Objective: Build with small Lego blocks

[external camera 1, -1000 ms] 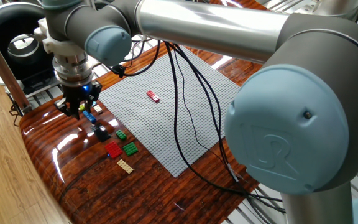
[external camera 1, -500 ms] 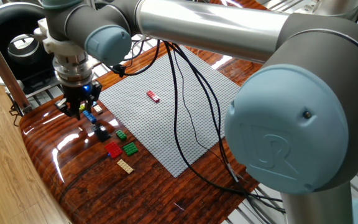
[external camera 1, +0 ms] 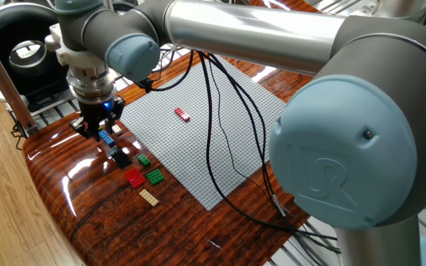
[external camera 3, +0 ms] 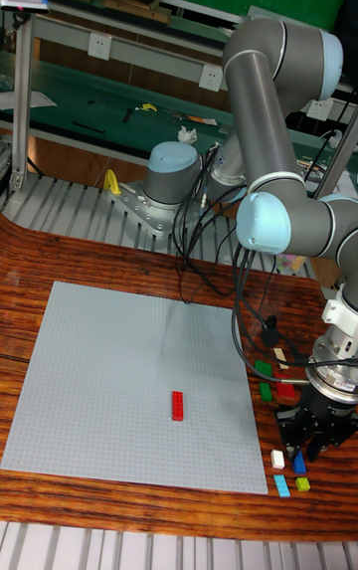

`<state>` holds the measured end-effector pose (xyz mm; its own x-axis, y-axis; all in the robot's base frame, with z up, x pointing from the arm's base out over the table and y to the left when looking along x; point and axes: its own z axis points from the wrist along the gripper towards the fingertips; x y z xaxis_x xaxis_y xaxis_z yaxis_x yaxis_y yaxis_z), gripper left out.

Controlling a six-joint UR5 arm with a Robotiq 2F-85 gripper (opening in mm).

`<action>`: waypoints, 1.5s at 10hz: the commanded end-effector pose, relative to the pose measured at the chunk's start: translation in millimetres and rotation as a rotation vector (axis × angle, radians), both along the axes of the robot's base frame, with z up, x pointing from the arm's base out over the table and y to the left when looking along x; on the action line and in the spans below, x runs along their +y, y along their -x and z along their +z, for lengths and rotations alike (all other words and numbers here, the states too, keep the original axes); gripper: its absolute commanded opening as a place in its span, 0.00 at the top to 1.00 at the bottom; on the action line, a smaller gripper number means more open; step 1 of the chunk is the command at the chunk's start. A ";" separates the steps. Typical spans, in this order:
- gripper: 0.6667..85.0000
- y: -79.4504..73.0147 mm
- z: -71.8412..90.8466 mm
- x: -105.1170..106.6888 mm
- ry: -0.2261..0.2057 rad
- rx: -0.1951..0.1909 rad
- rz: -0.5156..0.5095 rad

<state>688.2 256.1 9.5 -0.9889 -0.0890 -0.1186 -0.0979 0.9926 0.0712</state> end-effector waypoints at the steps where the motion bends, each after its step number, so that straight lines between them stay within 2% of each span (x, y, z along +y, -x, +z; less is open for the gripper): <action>1: 0.60 2.1 -1.5 -5.6 -0.006 0.005 -0.020; 5: 0.62 -1.4 -4.2 2.5 -0.025 0.003 -0.021; 7: 0.92 -2.9 -4.0 8.1 -0.038 -0.001 -0.029; 8: 0.99 -2.2 -2.9 9.6 -0.039 0.003 -0.023; 10: 0.99 2.8 5.8 11.1 -0.026 0.021 -0.018; 13: 0.99 16.5 25.7 18.3 -0.029 0.045 -0.013; 14: 0.99 16.9 26.9 20.5 -0.036 0.043 -0.006; 15: 0.99 9.3 28.3 26.0 -0.056 0.013 0.007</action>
